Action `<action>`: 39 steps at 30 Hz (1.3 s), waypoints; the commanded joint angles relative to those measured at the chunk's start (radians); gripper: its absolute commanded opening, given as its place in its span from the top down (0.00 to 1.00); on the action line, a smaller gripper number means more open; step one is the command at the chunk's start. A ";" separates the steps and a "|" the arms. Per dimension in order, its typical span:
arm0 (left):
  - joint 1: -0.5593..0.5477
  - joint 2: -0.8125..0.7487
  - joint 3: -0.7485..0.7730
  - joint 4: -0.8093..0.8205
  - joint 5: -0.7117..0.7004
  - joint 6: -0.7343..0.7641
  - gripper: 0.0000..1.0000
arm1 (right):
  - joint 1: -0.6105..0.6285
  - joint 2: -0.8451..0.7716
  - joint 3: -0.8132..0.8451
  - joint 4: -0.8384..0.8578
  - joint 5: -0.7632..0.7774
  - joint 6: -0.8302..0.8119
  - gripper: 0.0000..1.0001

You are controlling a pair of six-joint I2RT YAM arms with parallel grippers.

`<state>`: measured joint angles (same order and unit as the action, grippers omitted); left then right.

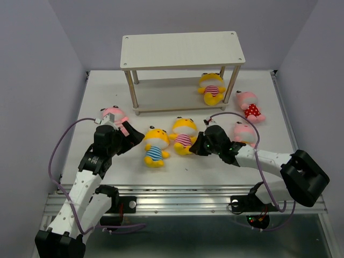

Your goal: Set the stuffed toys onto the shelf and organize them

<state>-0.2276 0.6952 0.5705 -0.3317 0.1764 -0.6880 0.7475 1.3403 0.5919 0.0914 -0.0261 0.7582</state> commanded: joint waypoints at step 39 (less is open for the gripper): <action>-0.001 -0.019 -0.001 0.039 -0.002 0.016 0.01 | 0.018 0.039 0.434 0.027 0.189 -0.688 0.99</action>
<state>-0.2276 0.6907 0.5705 -0.3256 0.1757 -0.6880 0.7551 1.3308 0.9661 0.0151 0.1375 0.1490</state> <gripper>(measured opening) 0.986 0.038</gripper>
